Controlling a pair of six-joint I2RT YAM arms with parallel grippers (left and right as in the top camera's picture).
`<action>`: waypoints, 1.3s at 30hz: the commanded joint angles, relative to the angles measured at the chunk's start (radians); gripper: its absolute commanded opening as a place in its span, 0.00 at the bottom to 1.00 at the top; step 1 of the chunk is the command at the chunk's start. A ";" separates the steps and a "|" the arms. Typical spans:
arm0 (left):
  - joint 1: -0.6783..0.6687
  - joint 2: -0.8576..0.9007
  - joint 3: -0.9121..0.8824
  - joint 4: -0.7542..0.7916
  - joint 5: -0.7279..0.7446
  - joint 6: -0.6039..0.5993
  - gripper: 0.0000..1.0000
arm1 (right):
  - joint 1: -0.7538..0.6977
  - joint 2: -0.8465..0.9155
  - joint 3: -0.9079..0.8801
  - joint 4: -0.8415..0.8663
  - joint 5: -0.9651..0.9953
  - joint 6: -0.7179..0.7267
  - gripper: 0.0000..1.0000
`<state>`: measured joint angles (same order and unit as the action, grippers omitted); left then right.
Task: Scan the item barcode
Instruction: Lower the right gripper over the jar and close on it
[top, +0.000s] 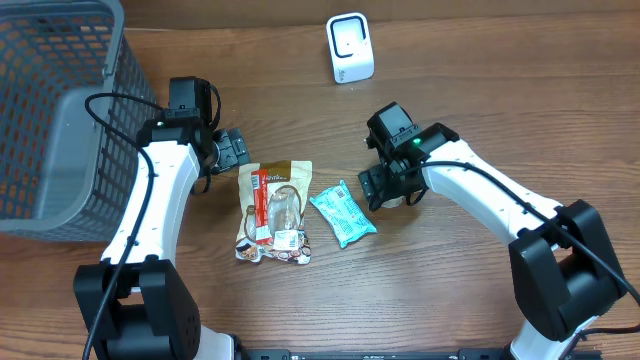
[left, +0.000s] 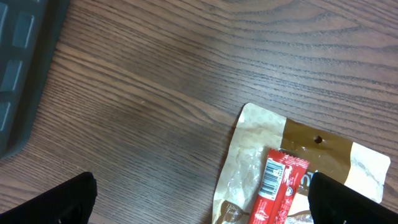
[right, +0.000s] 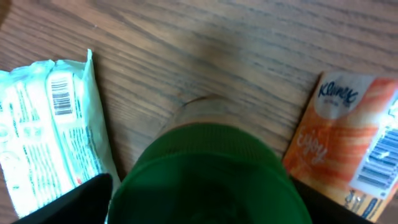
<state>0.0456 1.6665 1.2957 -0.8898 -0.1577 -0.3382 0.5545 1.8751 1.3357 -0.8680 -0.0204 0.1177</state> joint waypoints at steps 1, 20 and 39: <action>-0.006 -0.006 0.018 0.004 -0.002 -0.010 1.00 | 0.003 0.001 -0.003 0.023 0.005 0.076 0.83; -0.006 -0.006 0.018 0.004 -0.002 -0.010 1.00 | 0.003 0.001 -0.003 0.059 0.023 0.388 0.70; -0.006 -0.006 0.018 0.004 -0.002 -0.010 1.00 | -0.008 0.001 0.277 -0.173 0.026 0.227 1.00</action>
<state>0.0456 1.6665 1.2961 -0.8871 -0.1581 -0.3382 0.5495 1.8812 1.5826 -1.0248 0.0010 0.3901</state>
